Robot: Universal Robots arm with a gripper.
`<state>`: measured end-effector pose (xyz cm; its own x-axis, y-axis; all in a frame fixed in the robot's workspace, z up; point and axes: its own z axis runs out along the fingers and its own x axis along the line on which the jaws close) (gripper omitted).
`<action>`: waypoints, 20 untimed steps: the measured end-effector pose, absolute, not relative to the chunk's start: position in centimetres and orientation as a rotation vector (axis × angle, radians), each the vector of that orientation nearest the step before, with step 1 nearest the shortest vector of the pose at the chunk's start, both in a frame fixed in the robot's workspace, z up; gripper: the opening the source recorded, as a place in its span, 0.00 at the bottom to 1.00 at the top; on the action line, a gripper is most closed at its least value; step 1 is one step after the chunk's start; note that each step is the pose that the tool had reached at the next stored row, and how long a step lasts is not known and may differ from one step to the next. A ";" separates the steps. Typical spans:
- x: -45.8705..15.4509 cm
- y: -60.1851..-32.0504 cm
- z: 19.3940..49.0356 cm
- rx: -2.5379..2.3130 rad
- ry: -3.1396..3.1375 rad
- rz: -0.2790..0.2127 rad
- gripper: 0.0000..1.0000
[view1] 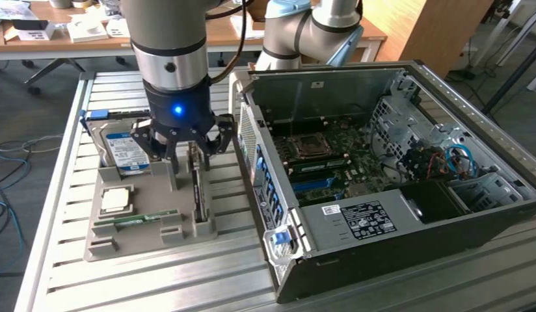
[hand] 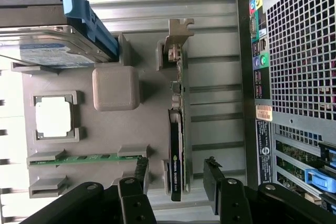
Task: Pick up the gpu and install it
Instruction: 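Pick up the gpu and move the gpu toward the slot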
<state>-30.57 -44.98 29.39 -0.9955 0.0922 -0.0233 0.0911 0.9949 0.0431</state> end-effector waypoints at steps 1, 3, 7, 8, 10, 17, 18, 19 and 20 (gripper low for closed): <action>-30.6 -45.0 29.4 0.143 3.112 0.065 0.55; -30.6 -45.0 29.4 0.143 3.112 0.066 0.55; -30.6 -45.0 29.1 0.143 3.112 0.067 0.55; -30.6 -45.0 29.0 0.143 3.112 0.067 0.55; -30.6 -45.0 28.8 0.143 3.112 0.067 0.55; -30.6 -45.0 27.9 0.143 3.112 0.068 0.55; -30.6 -45.0 27.8 0.143 3.112 0.067 0.55; -30.6 -45.0 27.6 0.143 3.112 0.067 0.55; -30.6 -45.0 27.5 0.143 3.112 0.068 0.55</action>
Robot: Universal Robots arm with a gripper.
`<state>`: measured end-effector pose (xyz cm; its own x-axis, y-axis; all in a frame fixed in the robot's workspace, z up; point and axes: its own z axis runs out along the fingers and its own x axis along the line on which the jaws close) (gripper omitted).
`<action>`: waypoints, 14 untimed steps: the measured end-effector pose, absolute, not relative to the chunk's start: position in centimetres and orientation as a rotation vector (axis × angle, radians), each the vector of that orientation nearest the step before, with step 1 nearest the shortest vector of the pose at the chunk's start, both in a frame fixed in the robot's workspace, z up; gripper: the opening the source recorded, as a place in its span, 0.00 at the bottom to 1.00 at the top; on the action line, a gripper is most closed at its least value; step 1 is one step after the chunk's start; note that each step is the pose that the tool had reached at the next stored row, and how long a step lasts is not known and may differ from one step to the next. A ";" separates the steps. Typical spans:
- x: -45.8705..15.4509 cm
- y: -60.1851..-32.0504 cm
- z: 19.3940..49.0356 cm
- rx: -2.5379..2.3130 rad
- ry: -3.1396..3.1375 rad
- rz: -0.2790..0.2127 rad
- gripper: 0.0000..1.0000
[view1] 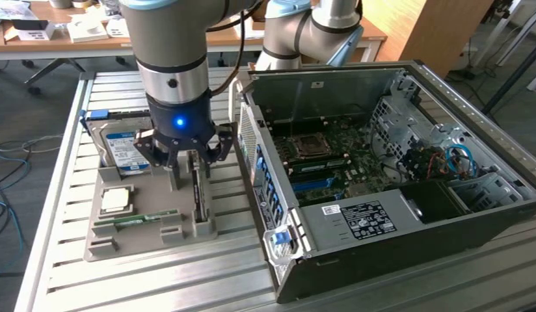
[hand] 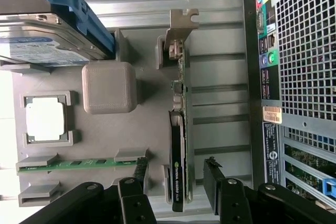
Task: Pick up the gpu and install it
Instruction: 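Pick up the gpu and move the gpu toward the slot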
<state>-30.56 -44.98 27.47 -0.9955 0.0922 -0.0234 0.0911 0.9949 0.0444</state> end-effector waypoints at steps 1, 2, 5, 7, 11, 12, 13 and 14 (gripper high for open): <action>-30.6 -45.0 27.3 0.143 3.112 0.068 0.55; -30.6 -45.0 27.3 0.143 3.112 0.067 0.55; -30.6 -45.0 27.2 0.143 3.112 0.067 0.55; -30.6 -45.0 27.2 0.143 3.112 0.067 0.55; -30.4 -45.0 27.2 0.143 3.112 0.068 0.55; -30.4 -45.0 27.2 0.143 3.112 0.068 0.55; -30.4 -45.0 27.2 0.143 3.112 0.068 0.55; -30.4 -45.0 27.2 0.143 3.112 0.067 0.55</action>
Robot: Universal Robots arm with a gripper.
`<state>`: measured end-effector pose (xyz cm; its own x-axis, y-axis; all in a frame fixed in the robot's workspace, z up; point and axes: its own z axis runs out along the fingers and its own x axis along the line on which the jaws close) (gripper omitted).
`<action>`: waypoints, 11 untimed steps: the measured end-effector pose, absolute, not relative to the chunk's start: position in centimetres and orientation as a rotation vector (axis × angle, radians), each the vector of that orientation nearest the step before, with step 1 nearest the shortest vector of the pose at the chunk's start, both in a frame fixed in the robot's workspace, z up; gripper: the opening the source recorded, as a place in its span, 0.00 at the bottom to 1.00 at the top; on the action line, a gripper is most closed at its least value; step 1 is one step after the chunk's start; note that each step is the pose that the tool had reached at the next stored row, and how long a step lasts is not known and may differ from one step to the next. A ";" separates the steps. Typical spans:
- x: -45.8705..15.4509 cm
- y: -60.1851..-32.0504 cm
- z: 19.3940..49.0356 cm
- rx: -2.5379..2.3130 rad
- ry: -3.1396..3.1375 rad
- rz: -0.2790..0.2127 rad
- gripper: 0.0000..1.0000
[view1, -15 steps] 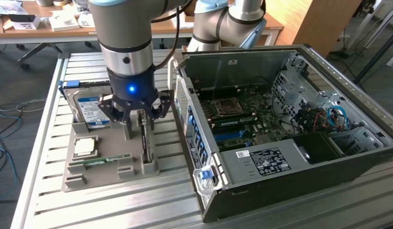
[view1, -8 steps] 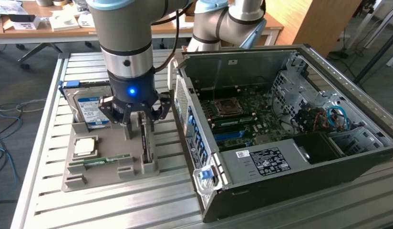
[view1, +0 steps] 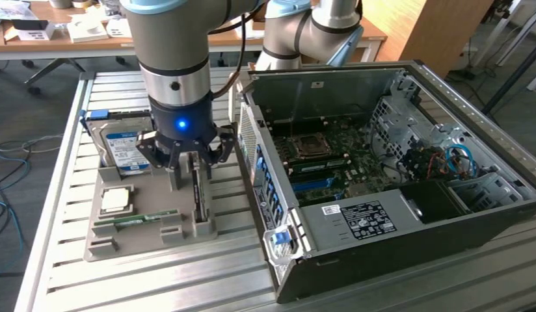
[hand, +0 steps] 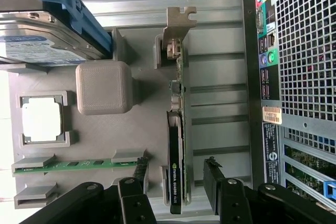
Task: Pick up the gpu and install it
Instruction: 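Pick up the gpu and move the gpu toward the slot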
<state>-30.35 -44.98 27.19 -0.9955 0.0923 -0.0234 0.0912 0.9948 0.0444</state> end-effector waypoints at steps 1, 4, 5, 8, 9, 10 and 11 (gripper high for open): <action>-30.3 -45.0 27.2 0.143 3.112 0.067 0.55; -30.3 -45.0 27.2 0.143 3.112 0.067 0.55; -30.3 -45.0 27.2 0.143 3.112 0.067 0.55; -30.3 -45.0 27.1 0.143 3.112 0.068 0.55; -30.3 -45.0 27.1 0.143 3.112 0.068 0.55; -30.3 -45.0 27.0 0.143 3.112 0.068 0.55; -30.3 -45.0 26.9 0.143 3.112 0.067 0.55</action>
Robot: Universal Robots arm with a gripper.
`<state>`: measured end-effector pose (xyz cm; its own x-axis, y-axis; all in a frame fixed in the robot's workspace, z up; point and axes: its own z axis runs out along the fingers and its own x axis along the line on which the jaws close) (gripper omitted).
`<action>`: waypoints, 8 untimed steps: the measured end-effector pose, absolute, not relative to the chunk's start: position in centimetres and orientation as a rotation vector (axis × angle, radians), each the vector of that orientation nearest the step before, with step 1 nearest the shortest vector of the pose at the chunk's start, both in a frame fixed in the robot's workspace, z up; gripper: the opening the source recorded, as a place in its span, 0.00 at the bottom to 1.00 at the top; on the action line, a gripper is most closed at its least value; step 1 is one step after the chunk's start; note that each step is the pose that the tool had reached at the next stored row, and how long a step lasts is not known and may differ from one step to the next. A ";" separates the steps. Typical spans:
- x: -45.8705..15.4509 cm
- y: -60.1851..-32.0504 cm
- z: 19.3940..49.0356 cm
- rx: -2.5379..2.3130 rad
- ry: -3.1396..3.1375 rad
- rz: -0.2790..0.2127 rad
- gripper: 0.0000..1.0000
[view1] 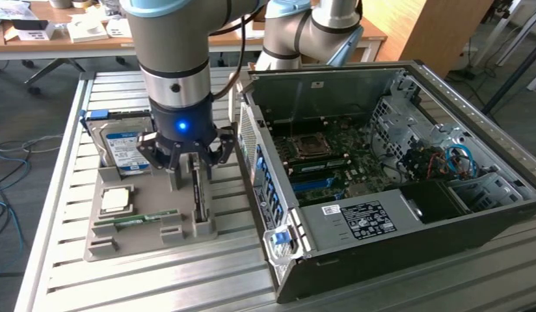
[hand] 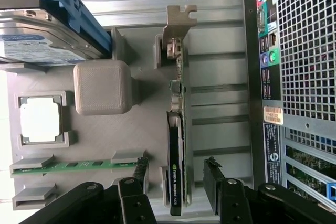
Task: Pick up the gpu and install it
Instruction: 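Pick up the gpu and move the gpu toward the slot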
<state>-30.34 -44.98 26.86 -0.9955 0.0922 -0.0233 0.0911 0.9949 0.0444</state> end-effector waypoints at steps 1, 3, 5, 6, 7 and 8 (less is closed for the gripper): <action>-30.3 -45.0 26.7 0.143 3.112 0.067 0.55; -30.3 -45.0 26.5 0.143 3.112 0.067 0.55; -30.3 -45.0 26.3 0.143 3.112 0.067 0.55; -30.3 -45.0 26.2 0.143 3.112 0.068 0.55; -30.3 -45.0 26.1 0.143 3.112 0.068 0.55; -30.3 -45.0 25.9 0.143 3.112 0.068 0.55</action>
